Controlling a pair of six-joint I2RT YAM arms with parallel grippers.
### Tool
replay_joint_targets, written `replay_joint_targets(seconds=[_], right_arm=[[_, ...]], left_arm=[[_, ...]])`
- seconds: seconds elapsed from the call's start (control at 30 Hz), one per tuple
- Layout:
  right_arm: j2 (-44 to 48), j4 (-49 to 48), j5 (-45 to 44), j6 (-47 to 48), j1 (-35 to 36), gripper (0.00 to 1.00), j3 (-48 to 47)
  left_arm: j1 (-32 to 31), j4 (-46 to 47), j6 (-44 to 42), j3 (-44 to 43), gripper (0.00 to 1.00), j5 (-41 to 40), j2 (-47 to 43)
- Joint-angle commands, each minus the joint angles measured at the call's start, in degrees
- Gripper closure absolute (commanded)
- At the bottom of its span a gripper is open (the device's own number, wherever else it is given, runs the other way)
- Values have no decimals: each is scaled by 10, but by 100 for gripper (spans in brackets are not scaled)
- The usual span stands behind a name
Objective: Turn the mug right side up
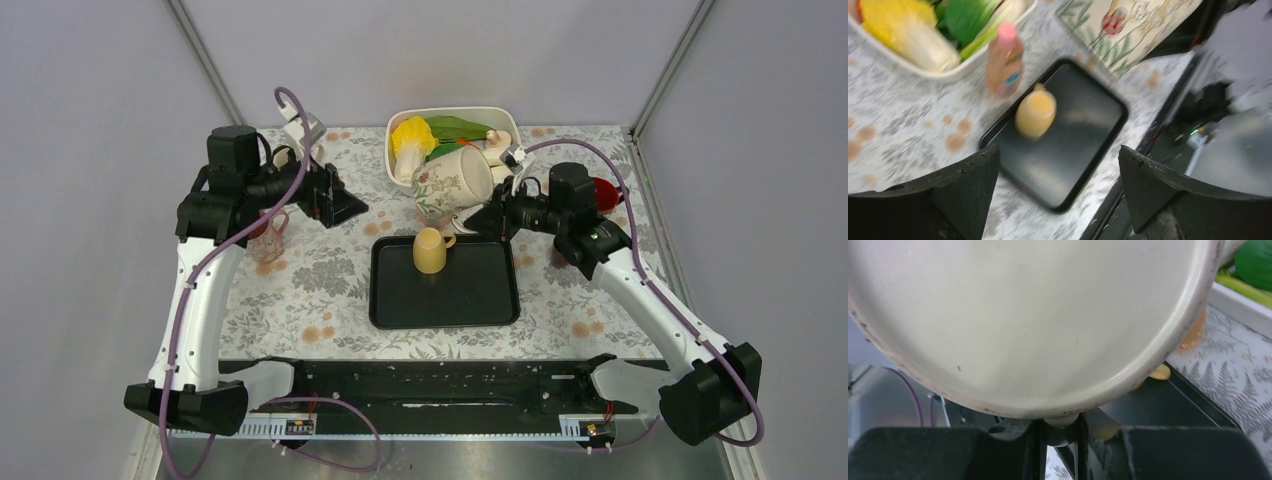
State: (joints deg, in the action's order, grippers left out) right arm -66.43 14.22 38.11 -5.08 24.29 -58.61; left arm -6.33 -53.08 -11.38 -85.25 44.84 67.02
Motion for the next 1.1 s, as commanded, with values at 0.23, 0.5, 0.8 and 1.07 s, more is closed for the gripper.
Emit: replay_joint_targets(seconds=[0.23, 0.5, 0.8, 1.07], right_arm=[[29, -285, -12, -206, 62, 100, -89], [5, -312, -11, -222, 94, 100, -111], [-36, -334, -8, -239, 128, 100, -139], [-77, -358, 4, -264, 139, 100, -139]], left_arm=[[-36, 408, 471, 38, 7, 167, -8], [-74, 542, 589, 71, 18, 194, -2], [-106, 661, 680, 82, 41, 202, 14], [-107, 656, 692, 71, 100, 190, 19]])
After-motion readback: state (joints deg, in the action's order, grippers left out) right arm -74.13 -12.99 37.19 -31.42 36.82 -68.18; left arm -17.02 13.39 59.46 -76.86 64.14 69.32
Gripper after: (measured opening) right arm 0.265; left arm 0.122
